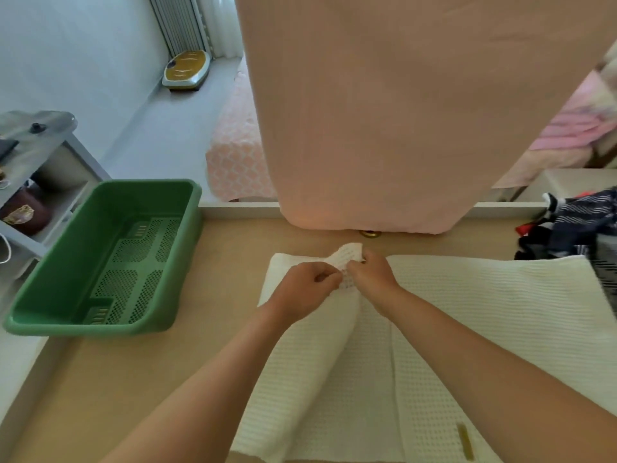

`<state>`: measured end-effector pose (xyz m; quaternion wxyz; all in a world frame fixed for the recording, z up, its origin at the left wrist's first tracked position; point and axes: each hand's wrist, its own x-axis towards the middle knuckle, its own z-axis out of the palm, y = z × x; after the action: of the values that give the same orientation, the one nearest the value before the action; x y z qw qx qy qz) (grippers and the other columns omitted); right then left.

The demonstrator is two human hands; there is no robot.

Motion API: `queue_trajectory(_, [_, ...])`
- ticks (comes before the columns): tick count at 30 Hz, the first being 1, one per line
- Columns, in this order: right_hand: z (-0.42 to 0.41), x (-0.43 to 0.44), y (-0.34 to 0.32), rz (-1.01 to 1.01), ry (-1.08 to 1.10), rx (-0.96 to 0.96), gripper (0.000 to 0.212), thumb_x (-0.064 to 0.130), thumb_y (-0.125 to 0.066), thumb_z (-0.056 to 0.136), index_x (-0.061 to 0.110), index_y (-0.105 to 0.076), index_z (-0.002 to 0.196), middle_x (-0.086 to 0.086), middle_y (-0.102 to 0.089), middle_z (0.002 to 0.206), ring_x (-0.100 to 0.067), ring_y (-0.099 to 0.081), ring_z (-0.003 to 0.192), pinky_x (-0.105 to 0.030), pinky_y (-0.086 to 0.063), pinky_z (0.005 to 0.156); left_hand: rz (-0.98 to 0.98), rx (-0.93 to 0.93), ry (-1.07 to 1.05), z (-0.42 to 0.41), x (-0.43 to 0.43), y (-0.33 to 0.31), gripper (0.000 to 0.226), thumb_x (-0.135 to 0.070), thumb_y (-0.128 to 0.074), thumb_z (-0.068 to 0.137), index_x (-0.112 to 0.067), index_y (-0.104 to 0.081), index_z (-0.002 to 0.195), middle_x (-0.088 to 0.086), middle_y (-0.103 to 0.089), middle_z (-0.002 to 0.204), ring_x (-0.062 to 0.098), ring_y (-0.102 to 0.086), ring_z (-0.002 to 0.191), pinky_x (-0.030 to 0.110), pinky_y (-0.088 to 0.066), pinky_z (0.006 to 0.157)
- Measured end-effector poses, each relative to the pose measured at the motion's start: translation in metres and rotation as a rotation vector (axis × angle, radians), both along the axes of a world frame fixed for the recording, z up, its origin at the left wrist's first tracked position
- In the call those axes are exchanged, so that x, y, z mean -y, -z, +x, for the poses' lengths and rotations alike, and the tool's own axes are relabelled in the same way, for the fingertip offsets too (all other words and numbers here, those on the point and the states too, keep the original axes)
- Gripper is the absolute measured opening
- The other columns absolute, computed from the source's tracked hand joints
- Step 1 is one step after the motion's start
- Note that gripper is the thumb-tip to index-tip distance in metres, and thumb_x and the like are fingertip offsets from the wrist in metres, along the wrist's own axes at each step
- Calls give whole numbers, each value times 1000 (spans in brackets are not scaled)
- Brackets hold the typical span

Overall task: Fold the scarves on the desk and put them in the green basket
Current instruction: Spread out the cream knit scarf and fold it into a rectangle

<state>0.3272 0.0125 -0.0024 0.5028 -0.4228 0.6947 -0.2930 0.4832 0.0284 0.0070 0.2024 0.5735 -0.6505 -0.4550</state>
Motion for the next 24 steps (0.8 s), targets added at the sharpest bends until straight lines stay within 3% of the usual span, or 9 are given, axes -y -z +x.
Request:
queue_trajectory(4, [-65, -11, 4, -154, 31, -132, 55, 12, -42, 88, 38, -47, 137, 9, -63, 109, -11, -62, 90, -35, -55, 75, -214, 88, -145, -32, 8, 11, 15, -22, -55, 95, -26, -66, 104, -15, -63, 90, 4, -58, 81, 25, -50, 80])
queue_trajectory(7, [-106, -21, 18, -194, 76, -261, 58, 13, -40, 94, 40, -37, 144, 9, -64, 93, -15, -63, 75, -36, -54, 66, -364, 240, -106, -46, 14, 33, 25, -15, -55, 94, -23, -63, 117, -10, -61, 107, 12, -54, 101, 30, -47, 92])
queue_trajectory(9, [-128, -24, 34, -109, 92, -310, 58, 12, -40, 95, 33, -33, 148, 5, -65, 101, -16, -63, 77, -32, -51, 62, -312, 404, 6, -53, 14, 49, 39, -20, -53, 95, -23, -52, 134, -3, -53, 133, 19, -43, 125, 33, -38, 104])
queue_trajectory(11, [-143, -24, 51, 57, 72, -350, 61, 11, -46, 94, 21, -29, 152, -4, -59, 126, -20, -60, 98, -29, -47, 77, -165, 565, 158, -57, 11, 65, 55, -31, -51, 97, -24, -34, 149, 1, -31, 155, 23, -22, 143, 39, -26, 114])
queue_trajectory(13, [-151, -29, 63, 181, -8, -366, 68, 10, -51, 94, 15, -23, 155, -9, -48, 143, -26, -52, 123, -26, -40, 92, 10, 668, 323, -60, 7, 80, 68, -43, -48, 98, -26, -16, 155, 2, -7, 164, 24, -2, 150, 44, -11, 121])
queue_trajectory(16, [-153, -35, 71, 176, -132, -434, 69, 9, -51, 94, 21, -22, 156, -6, -51, 140, -24, -53, 120, -26, -40, 91, 125, 771, 458, -63, 3, 95, 77, -51, -47, 96, -29, -6, 156, 4, 12, 164, 24, 14, 150, 47, 4, 121])
queue_trajectory(18, [-153, -35, 70, 72, -86, -465, 66, 9, -52, 94, 25, -28, 153, -3, -55, 133, -22, -56, 115, -28, -43, 88, 95, 776, 434, -66, 1, 96, 77, -51, -50, 95, -29, -8, 156, 4, 10, 164, 25, 13, 150, 47, 5, 121])
queue_trajectory(21, [-152, -33, 60, 21, 121, -220, 55, 18, -61, 89, 23, -45, 142, 2, -60, 123, -18, -60, 106, -31, -49, 87, -55, 704, 356, -74, -6, 89, 70, -48, -54, 93, -30, -24, 153, 2, -14, 162, 25, -7, 149, 44, -8, 121])
queue_trajectory(24, [-150, -46, 53, 155, -58, -276, 18, 32, -54, 90, 19, -61, 102, 4, -64, 101, -19, -62, 91, -35, -51, 81, -167, 448, 267, -90, -24, 76, 51, -47, -61, 90, -32, -46, 137, -8, -47, 138, 15, -40, 129, 34, -34, 108])
